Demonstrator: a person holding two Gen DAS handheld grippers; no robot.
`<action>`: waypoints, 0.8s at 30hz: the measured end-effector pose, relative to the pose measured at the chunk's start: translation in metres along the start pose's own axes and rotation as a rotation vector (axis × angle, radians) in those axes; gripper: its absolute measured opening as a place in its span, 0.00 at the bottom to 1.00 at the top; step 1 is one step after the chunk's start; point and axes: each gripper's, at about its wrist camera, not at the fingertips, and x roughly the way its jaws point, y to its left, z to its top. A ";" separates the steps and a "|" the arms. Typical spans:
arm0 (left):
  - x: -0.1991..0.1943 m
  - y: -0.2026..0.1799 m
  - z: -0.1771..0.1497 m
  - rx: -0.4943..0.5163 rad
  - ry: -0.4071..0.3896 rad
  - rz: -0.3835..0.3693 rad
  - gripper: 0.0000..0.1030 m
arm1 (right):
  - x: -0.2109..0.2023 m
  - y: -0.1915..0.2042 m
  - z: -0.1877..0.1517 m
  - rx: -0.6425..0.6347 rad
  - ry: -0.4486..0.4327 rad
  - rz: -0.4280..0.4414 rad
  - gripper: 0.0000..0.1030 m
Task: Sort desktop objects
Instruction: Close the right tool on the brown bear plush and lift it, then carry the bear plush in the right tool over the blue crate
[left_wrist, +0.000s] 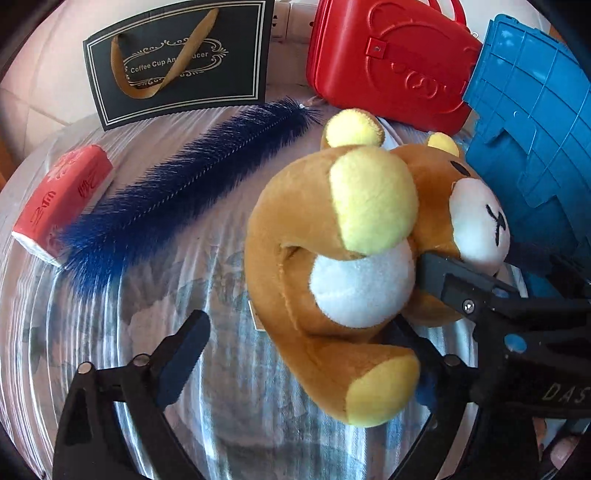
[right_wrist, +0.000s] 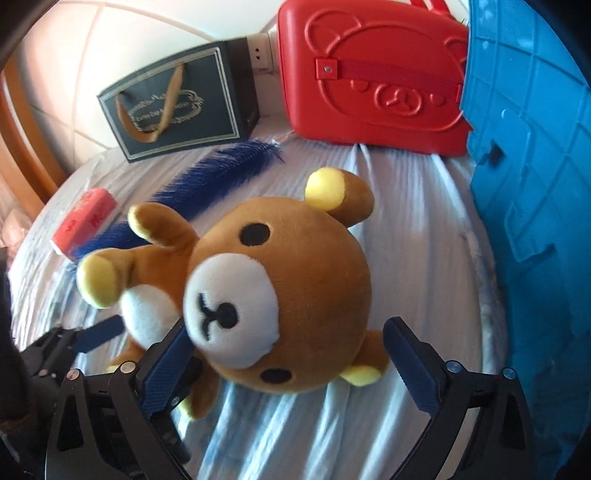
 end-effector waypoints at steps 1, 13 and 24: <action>0.003 0.002 0.002 0.001 -0.001 -0.007 0.98 | 0.007 -0.003 0.001 0.007 0.004 0.035 1.00; -0.035 -0.009 -0.003 0.055 -0.080 -0.048 0.59 | -0.013 0.004 -0.008 -0.008 -0.079 0.100 0.83; -0.196 -0.037 0.002 0.150 -0.372 -0.035 0.59 | -0.168 0.023 -0.002 -0.032 -0.377 0.106 0.84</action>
